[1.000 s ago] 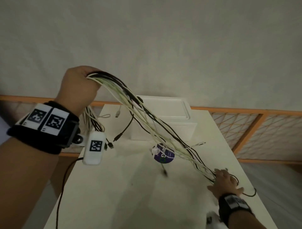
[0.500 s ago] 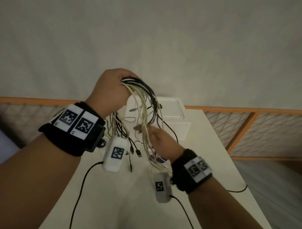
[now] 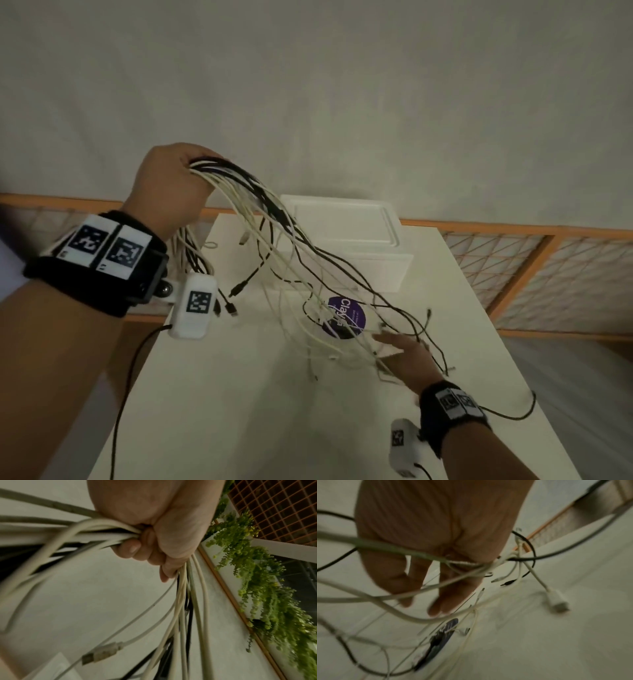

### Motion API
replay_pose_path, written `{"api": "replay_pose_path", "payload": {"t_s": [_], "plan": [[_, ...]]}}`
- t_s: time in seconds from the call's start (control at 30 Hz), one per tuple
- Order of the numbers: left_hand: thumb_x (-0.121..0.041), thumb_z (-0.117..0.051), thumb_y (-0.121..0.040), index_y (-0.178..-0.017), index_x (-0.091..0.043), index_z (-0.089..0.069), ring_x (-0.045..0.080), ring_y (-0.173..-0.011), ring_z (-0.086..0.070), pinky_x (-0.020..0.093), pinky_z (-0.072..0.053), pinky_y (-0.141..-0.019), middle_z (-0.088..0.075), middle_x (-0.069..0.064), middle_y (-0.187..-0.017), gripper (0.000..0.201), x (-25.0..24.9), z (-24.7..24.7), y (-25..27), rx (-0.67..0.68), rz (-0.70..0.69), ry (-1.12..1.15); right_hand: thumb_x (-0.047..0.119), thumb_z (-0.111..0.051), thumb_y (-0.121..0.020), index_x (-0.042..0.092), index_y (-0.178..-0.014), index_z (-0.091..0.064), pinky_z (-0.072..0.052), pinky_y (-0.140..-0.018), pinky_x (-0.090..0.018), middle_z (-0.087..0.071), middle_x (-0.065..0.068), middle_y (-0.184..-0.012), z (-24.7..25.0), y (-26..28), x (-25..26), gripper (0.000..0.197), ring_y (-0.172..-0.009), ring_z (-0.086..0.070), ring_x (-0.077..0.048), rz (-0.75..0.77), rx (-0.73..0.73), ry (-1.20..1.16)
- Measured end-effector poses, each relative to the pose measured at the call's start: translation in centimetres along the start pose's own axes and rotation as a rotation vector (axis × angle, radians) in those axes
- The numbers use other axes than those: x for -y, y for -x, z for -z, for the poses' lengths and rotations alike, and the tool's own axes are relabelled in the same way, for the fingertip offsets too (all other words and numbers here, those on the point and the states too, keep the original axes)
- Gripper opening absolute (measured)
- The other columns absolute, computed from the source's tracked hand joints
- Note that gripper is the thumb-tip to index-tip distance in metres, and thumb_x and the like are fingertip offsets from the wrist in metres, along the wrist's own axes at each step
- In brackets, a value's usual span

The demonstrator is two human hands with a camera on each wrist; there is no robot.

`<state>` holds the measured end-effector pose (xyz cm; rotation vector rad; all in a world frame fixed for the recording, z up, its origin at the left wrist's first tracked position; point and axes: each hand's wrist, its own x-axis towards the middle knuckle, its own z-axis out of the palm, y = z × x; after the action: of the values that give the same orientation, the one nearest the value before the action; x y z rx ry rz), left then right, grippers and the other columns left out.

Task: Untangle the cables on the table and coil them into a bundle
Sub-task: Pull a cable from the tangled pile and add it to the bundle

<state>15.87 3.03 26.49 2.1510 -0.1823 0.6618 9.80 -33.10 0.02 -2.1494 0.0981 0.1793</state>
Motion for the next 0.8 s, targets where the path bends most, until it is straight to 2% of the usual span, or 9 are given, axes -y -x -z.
{"api": "replay_pose_path", "payload": {"t_s": [0.1, 0.23, 0.3, 0.37, 0.43, 0.5, 0.57, 0.63, 0.8], "plan": [[0.001, -0.054, -0.086, -0.099, -0.013, -0.071, -0.012, -0.065, -0.057, 0.003, -0.042, -0.061, -0.066, 0.000, -0.086, 0.025, 1.0, 0.3, -0.5, -0.052, 0.051, 0.038, 0.021, -0.084, -0.065, 0.035, -0.105, -0.065, -0.056, -0.080, -0.028, -0.063, 0.000, -0.123, 1.0, 1.5, -0.6, 0.046, -0.081, -0.064, 0.000, 0.020, -0.279, 0.186], [0.001, -0.053, -0.087, -0.105, -0.006, -0.070, 0.009, -0.078, -0.059, 0.005, -0.042, -0.059, -0.066, 0.008, -0.095, 0.026, 1.1, 0.3, -1.4, -0.031, 0.068, 0.018, 0.040, -0.087, -0.060, 0.042, -0.128, -0.051, -0.035, -0.102, -0.029, -0.005, 0.001, -0.159, 1.1, 2.9, -2.6, 0.077, -0.124, -0.032, -0.006, 0.095, -0.312, 0.475], [0.001, -0.053, -0.088, -0.105, -0.008, -0.070, 0.004, -0.074, -0.059, 0.006, -0.041, -0.059, -0.066, 0.007, -0.093, 0.026, 0.7, 0.3, -1.7, -0.031, 0.059, 0.026, 0.040, -0.082, -0.068, 0.032, -0.114, -0.067, -0.040, -0.099, -0.027, -0.029, -0.003, -0.153, 1.2, 2.9, -3.4, 0.050, -0.119, -0.045, -0.012, 0.012, -0.308, 0.467], [0.001, -0.054, -0.086, -0.101, -0.014, -0.068, -0.007, -0.054, -0.054, 0.005, -0.038, -0.049, -0.062, -0.001, -0.077, 0.025, 0.5, 0.9, -2.0, -0.052, 0.092, 0.091, 0.026, -0.078, -0.076, 0.022, -0.086, -0.078, -0.047, -0.083, -0.024, -0.068, -0.005, -0.115, 1.5, 2.5, -3.2, 0.010, -0.100, -0.063, -0.024, -0.107, -0.273, 0.208], [-0.006, -0.058, -0.081, -0.092, -0.020, -0.065, -0.005, -0.046, -0.050, 0.009, -0.038, -0.042, -0.059, -0.011, -0.064, 0.019, 0.6, 2.0, -2.3, -0.072, 0.155, 0.186, 0.012, -0.079, -0.075, 0.027, -0.065, -0.077, -0.049, -0.074, -0.026, -0.075, -0.002, -0.084, 2.1, 2.0, -2.2, 0.018, -0.090, -0.066, -0.030, -0.141, -0.271, -0.136], [-0.012, -0.057, -0.075, -0.084, -0.024, -0.061, -0.001, -0.048, -0.049, 0.013, -0.040, -0.040, -0.057, -0.015, -0.058, 0.016, 0.9, 2.9, -2.5, -0.076, 0.227, 0.206, 0.011, -0.083, -0.069, 0.032, -0.082, -0.075, -0.044, -0.088, -0.027, -0.067, -0.003, -0.113, 2.9, 1.7, -2.4, 0.026, -0.111, -0.059, -0.022, -0.107, -0.300, -0.157], [-0.011, -0.056, -0.074, -0.085, -0.023, -0.059, 0.000, -0.045, -0.048, 0.012, -0.039, -0.039, -0.056, -0.013, -0.057, 0.016, 1.0, 3.3, -2.6, -0.070, 0.255, 0.199, 0.024, -0.089, -0.062, 0.038, -0.127, -0.054, -0.036, -0.105, -0.033, -0.025, -0.007, -0.153, 3.3, 1.9, -3.7, 0.075, -0.137, -0.031, -0.021, -0.179, -0.192, 0.118], [-0.014, -0.052, -0.067, -0.076, -0.028, -0.064, 0.000, -0.039, -0.047, 0.016, -0.036, -0.038, -0.058, -0.015, -0.047, 0.020, 0.7, 3.7, -2.6, -0.087, 0.243, 0.304, 0.042, -0.089, -0.054, 0.050, -0.145, -0.016, -0.023, -0.114, -0.045, 0.011, -0.005, -0.158, 3.3, 2.5, -4.6, 0.117, -0.144, -0.008, -0.032, -0.336, -0.027, 0.349], [-0.004, -0.055, -0.082, -0.074, -0.035, -0.061, -0.004, -0.041, -0.049, 0.014, -0.037, -0.038, -0.058, -0.021, -0.046, 0.033, 0.4, 4.4, -2.8, -0.094, 0.200, 0.288, 0.072, -0.075, -0.051, 0.045, -0.147, -0.020, -0.020, -0.117, -0.035, -0.020, -0.003, -0.157, 3.5, 3.9, -1.7, 0.114, -0.145, -0.016, -0.024, -0.382, 0.497, 0.697]]}}
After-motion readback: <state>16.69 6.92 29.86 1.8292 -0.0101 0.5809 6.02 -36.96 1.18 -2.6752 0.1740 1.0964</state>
